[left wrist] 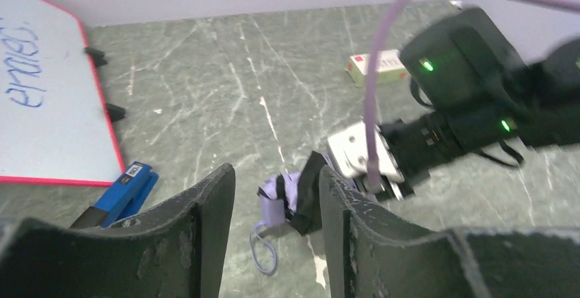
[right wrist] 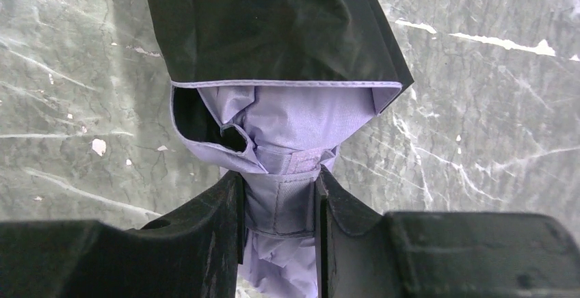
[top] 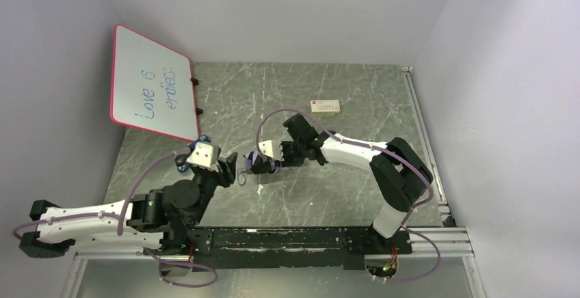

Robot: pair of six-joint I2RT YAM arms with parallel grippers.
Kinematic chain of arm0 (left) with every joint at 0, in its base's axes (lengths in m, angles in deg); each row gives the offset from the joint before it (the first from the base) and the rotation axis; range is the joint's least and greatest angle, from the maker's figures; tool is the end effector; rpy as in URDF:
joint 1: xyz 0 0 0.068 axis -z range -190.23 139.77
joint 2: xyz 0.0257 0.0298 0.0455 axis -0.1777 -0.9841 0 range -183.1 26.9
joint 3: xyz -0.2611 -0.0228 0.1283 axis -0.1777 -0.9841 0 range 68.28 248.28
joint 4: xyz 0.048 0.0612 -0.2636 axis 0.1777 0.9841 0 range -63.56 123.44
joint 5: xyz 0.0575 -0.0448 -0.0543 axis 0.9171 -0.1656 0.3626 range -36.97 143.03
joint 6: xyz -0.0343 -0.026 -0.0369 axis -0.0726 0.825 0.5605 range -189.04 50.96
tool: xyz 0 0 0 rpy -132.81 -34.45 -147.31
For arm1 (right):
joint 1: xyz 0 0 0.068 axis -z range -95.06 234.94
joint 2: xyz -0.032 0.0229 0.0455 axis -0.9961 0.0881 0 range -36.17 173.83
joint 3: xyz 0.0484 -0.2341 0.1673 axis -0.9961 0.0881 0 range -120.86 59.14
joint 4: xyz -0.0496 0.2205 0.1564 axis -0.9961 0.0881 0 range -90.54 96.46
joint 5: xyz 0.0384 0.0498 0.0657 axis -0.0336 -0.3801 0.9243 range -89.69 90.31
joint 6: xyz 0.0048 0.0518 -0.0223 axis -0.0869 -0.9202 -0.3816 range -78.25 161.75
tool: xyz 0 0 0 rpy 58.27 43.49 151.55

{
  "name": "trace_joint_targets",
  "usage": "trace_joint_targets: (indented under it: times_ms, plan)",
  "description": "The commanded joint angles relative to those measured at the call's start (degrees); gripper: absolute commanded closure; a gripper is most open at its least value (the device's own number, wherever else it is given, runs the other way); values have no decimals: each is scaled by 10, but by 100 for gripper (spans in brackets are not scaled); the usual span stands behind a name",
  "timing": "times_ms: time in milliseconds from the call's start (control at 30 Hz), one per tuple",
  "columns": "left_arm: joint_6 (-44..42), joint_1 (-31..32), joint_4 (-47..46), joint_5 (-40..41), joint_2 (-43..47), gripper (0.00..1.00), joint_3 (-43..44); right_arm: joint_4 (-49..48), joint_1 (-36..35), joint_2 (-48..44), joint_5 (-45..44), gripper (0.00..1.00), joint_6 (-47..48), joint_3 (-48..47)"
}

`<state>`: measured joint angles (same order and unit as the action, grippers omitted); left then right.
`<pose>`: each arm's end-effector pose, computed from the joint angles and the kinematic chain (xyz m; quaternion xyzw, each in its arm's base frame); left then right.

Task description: Put away the umbrella

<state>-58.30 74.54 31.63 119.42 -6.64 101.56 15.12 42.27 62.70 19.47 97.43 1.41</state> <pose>0.0482 -0.1288 0.3204 0.0787 0.7161 -0.1445 0.6783 0.2554 0.2532 0.1751 -0.7462 0.5818 0.1265 0.2980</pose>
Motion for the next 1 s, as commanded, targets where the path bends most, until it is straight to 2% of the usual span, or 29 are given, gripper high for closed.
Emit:
trace_joint_targets:
  times_ms: [0,100,233,367,400,533,600,800,967]
  plan:
    - [53,-71,85,-54,-16,46,37,-12,-29,20,-129,78,1,76]
    - [41,-163,76,-181,-46,44,52,-40,-51,2,-152,78,-8,116]
    - [36,-314,59,-368,-128,38,79,-68,-74,-18,-184,78,-18,156]
    - [4,-417,53,-539,-239,32,134,-82,-96,-32,-216,78,-14,183]
    - [-8,-434,55,-573,-264,25,150,-87,-101,-37,-223,78,-10,191]
    - [-64,-472,77,-667,-355,22,214,-112,-116,-45,-248,78,0,217]
    - [-94,-486,104,-725,-406,24,252,-117,-123,-45,-257,78,3,226]
    - [-192,-497,167,-852,-522,24,290,-139,-143,-52,-271,77,6,247]
    - [-233,-498,201,-884,-575,25,309,-145,-157,-60,-277,77,10,258]
